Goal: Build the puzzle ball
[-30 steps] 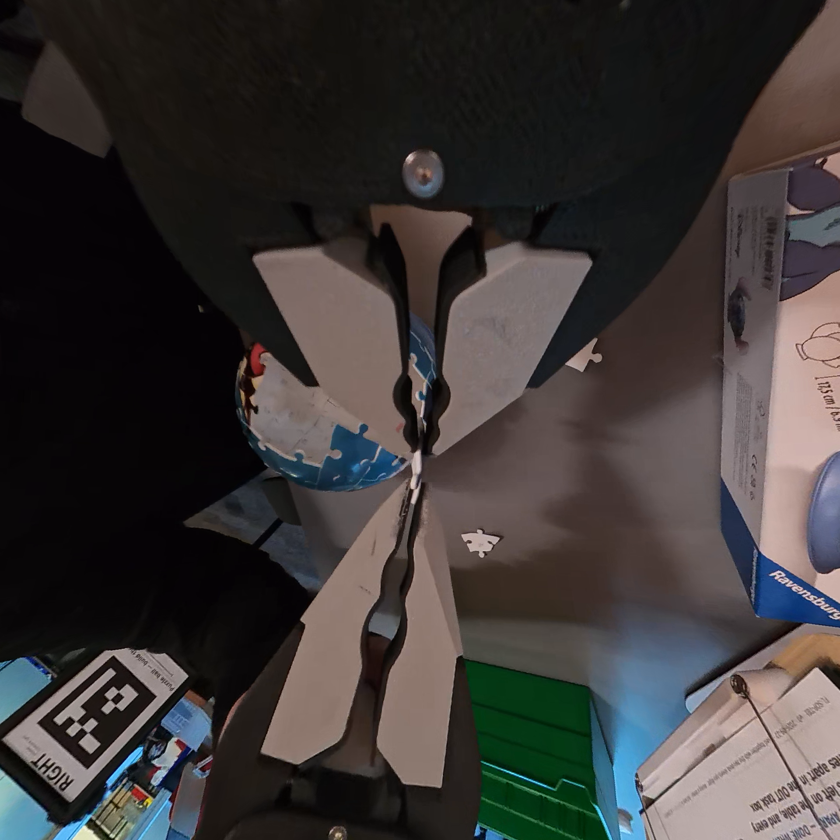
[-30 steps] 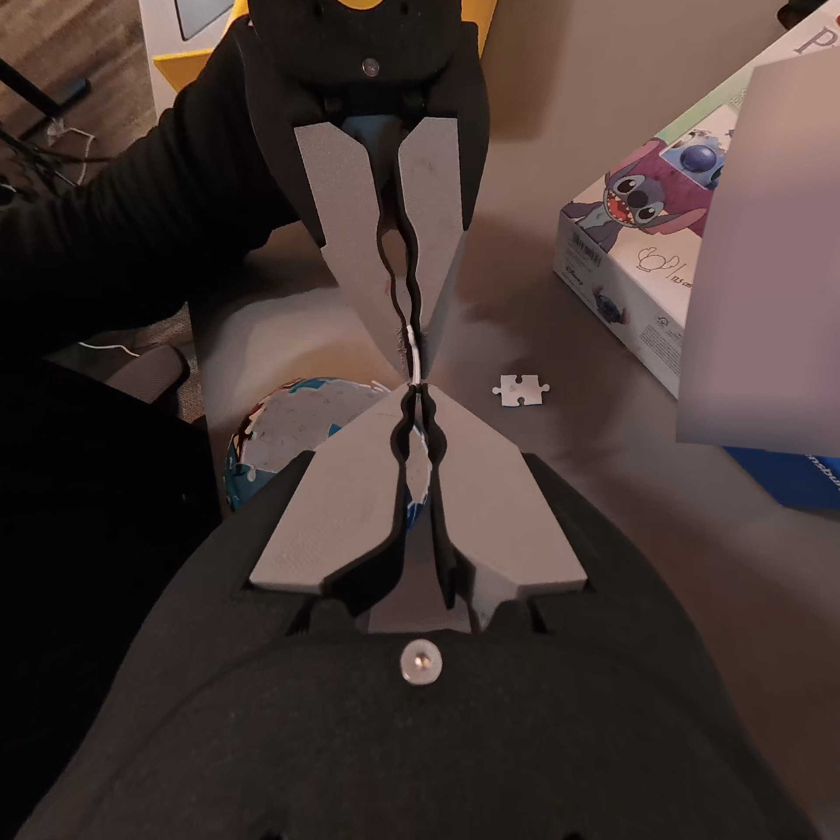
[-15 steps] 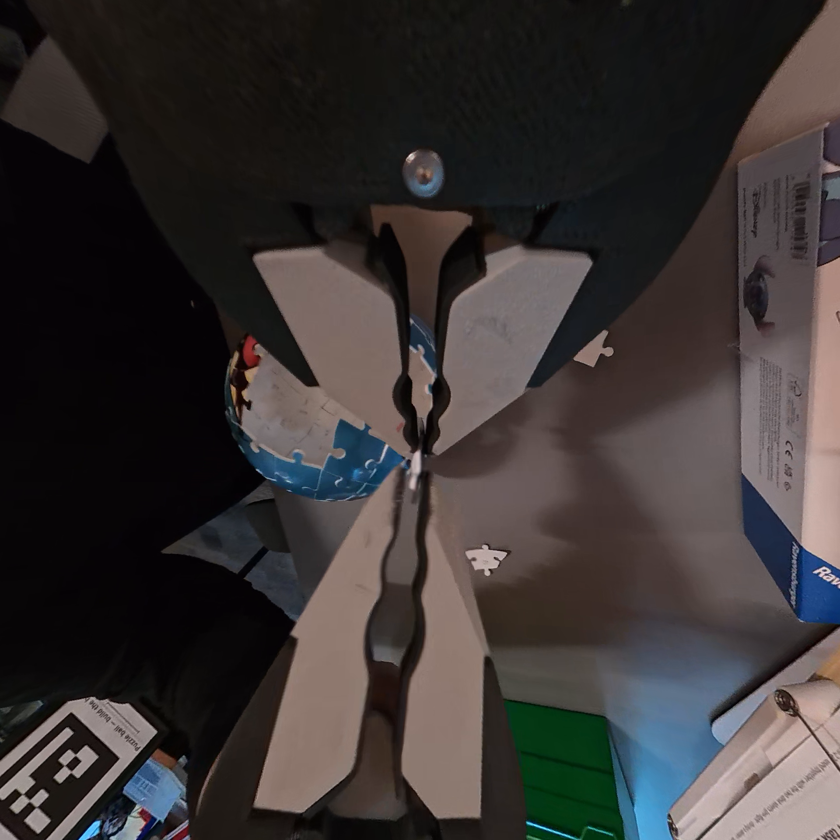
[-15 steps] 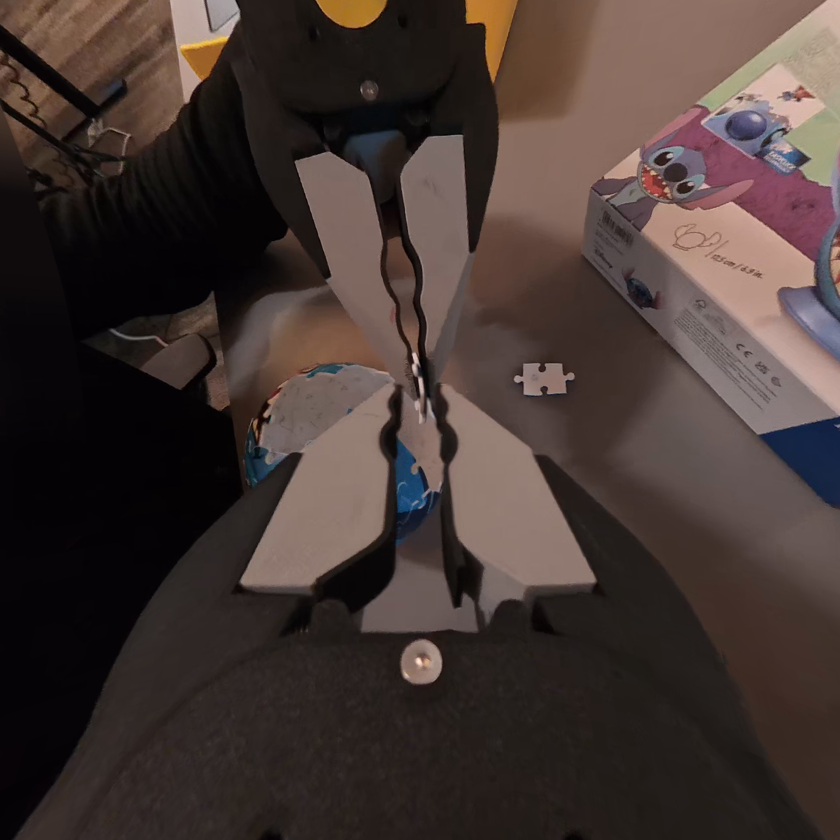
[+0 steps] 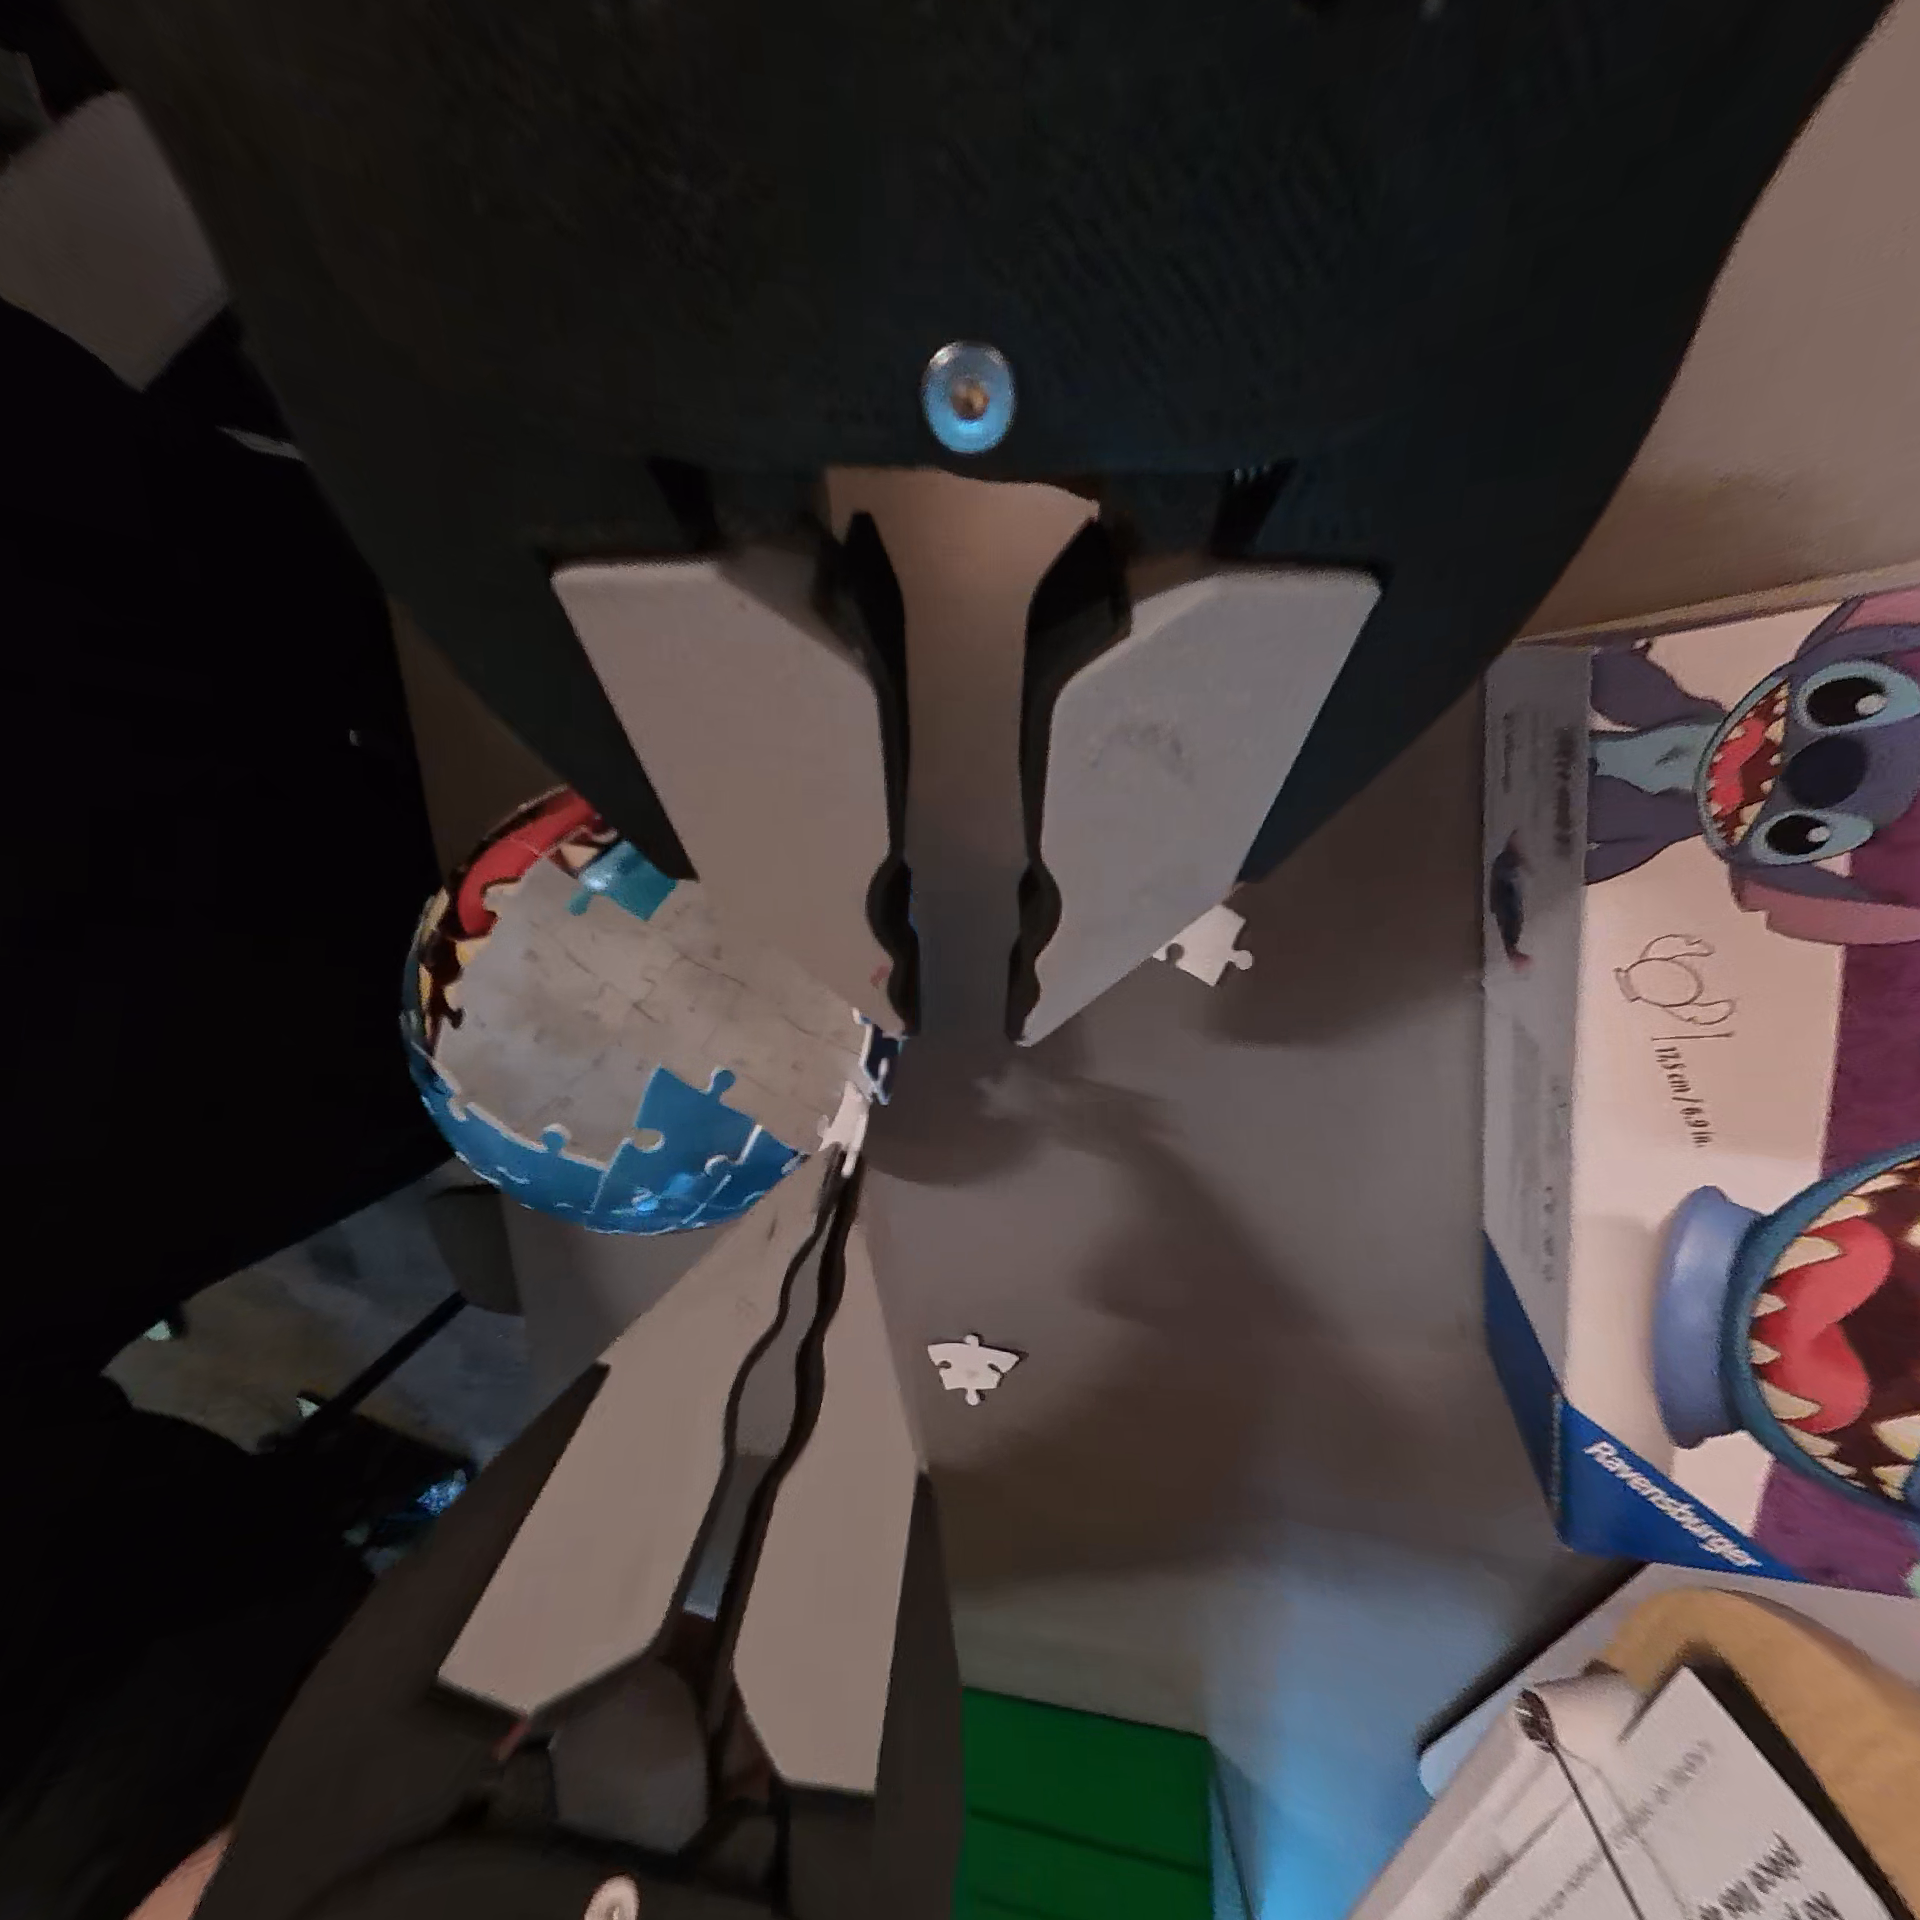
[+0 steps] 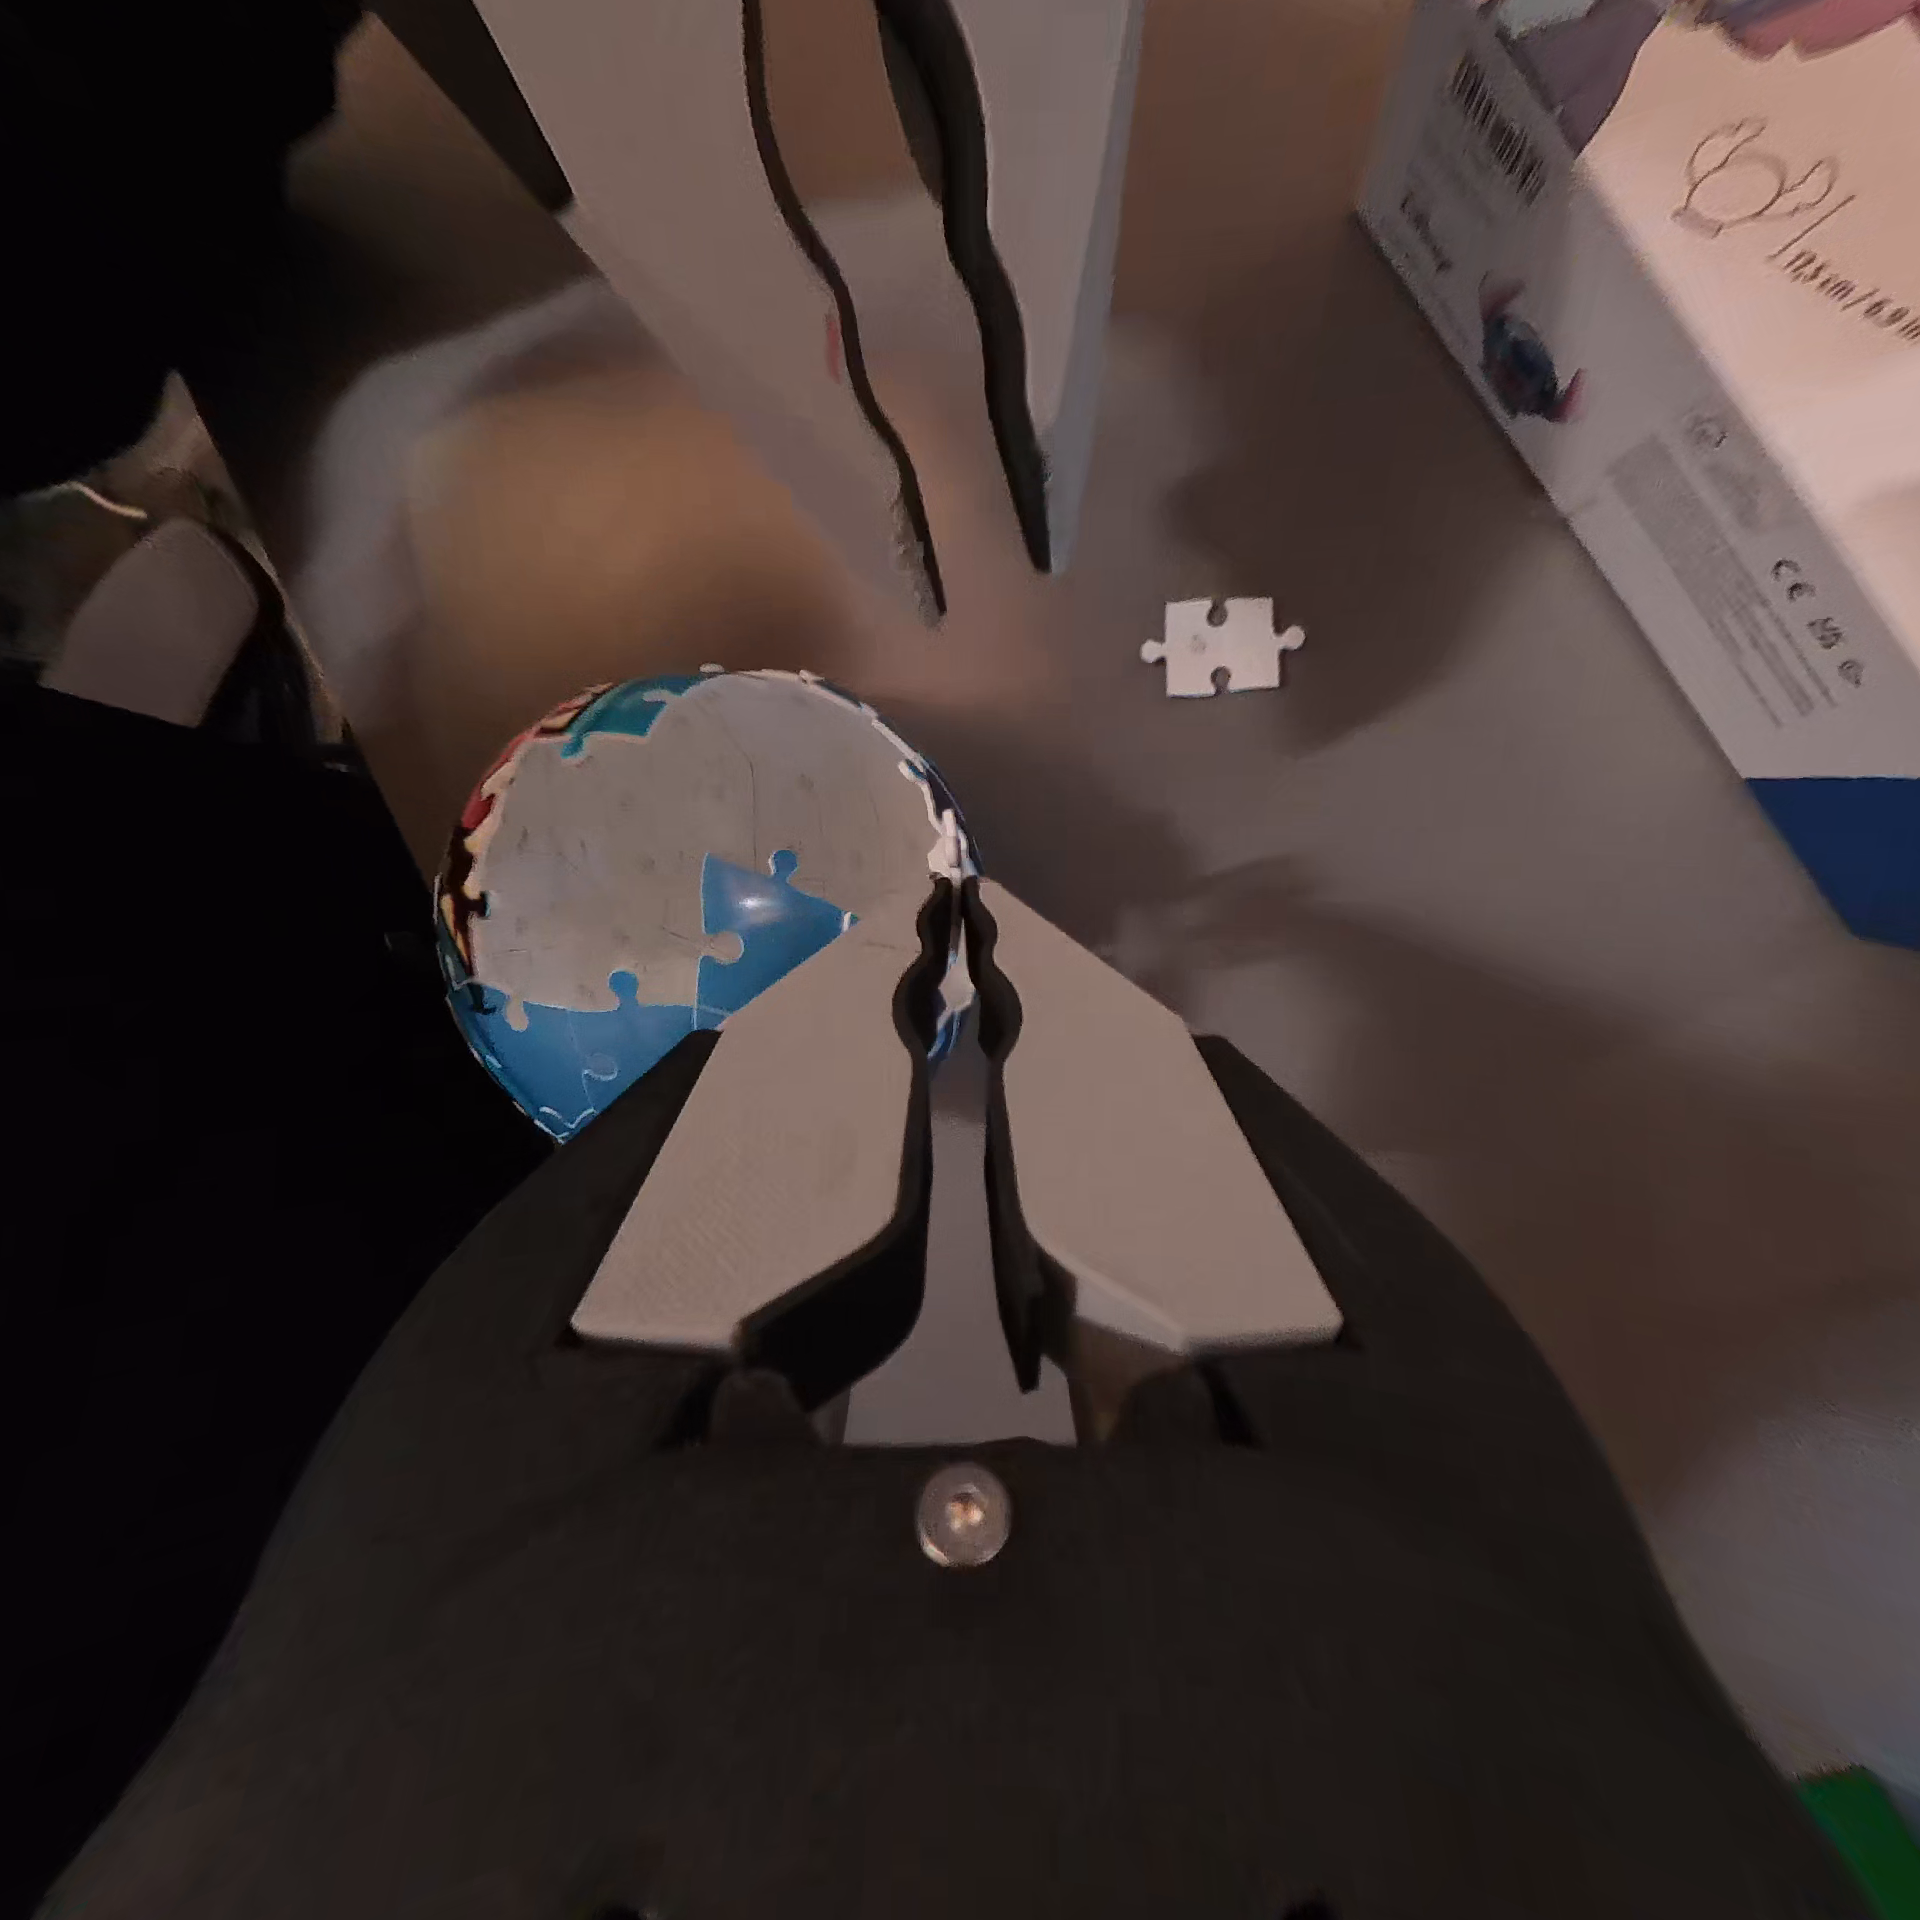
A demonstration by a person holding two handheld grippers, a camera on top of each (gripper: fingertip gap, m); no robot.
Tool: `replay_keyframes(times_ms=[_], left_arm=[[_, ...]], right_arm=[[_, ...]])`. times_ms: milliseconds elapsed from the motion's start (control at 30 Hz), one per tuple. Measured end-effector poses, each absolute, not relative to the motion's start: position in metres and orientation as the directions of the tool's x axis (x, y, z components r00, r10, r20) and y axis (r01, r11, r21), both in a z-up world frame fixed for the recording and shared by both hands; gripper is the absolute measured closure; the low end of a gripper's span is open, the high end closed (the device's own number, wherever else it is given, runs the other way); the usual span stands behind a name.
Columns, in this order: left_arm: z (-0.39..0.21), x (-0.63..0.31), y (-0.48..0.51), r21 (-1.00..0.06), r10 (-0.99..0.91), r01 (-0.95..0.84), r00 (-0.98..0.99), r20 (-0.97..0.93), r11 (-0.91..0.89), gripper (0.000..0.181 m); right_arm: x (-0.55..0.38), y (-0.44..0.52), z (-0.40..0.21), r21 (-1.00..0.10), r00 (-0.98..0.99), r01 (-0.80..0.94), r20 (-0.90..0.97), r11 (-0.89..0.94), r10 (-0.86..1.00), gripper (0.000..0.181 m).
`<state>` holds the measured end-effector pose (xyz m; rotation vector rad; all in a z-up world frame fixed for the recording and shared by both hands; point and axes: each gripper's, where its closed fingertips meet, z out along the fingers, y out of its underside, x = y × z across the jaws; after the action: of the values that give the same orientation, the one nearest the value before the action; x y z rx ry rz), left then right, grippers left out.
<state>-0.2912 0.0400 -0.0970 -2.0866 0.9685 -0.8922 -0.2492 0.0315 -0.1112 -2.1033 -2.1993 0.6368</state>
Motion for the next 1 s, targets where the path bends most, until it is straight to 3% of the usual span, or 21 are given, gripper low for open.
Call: replay_keyframes(times_ms=[133,300,500,633,800,1000], left_arm=[[-0.094,-0.292,0.040,-0.787,-0.817,-0.368,0.504,0.278,-0.495,0.167],[-0.092,-0.281,0.042,-0.799,-0.828,-0.373,0.499,0.257,-0.472,0.168],[-0.101,-0.272,0.045,-0.791,-0.828,-0.378,0.492,0.270,-0.482,0.163],[-0.097,-0.281,0.039,-0.795,-0.831,-0.362,0.474,0.293,-0.487,0.158],[-0.097,-0.292,-0.005,-0.816,-0.886,-0.380,0.343,0.313,-0.436,0.127],[-0.146,-0.291,-0.036,-0.797,-0.933,-0.530,0.342,0.114,-0.291,0.083]], right_arm=[[-0.249,0.033,-0.113,-0.257,-0.058,0.966,-0.247,-0.007,0.967,0.181],[-0.248,0.034,-0.110,-0.277,-0.034,0.960,-0.264,-0.042,0.964,0.181],[-0.247,0.043,-0.105,-0.379,0.002,0.919,-0.277,-0.111,0.961,0.181],[-0.236,0.056,-0.098,-0.533,0.035,0.825,-0.279,-0.185,0.960,0.181],[-0.213,0.069,-0.104,-0.678,0.040,0.698,-0.281,-0.228,0.959,0.181],[-0.182,0.084,-0.149,-0.598,0.049,0.737,-0.418,-0.315,0.907,0.181]])
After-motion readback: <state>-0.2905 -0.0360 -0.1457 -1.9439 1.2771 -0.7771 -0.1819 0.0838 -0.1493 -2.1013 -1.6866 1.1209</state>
